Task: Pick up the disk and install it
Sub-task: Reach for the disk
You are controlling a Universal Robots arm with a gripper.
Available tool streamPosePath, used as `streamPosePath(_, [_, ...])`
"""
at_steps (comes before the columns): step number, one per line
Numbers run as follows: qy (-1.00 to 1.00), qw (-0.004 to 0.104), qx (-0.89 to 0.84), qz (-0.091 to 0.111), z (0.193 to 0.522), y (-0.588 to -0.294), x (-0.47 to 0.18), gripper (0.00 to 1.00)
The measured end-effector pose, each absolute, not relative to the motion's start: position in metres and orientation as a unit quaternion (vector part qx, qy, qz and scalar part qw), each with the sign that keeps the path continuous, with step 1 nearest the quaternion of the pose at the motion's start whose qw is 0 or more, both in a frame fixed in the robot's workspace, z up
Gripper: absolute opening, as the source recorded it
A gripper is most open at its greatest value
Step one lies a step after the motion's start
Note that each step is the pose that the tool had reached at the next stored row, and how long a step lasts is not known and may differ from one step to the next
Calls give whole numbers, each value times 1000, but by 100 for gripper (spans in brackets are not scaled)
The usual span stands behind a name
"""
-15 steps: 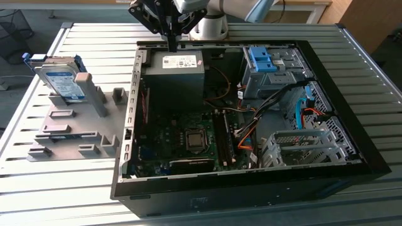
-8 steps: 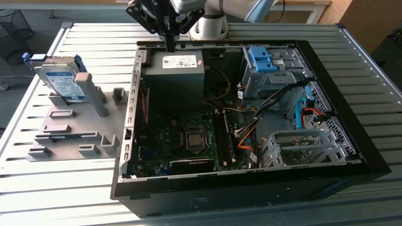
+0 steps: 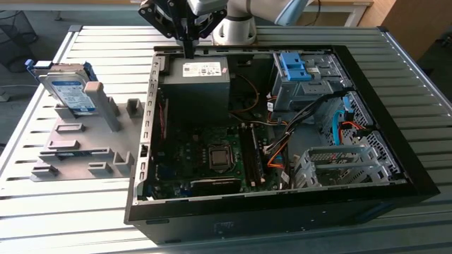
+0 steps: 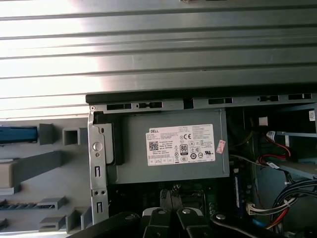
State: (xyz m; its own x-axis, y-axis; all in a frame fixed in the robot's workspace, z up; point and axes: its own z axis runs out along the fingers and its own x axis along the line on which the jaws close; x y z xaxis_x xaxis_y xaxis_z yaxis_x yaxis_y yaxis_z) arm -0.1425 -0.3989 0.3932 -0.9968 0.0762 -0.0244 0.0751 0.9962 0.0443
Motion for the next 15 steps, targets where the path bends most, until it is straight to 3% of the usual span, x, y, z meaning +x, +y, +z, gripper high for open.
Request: streamPosePath(15, [999, 13, 38, 22, 393, -399, -151, 11])
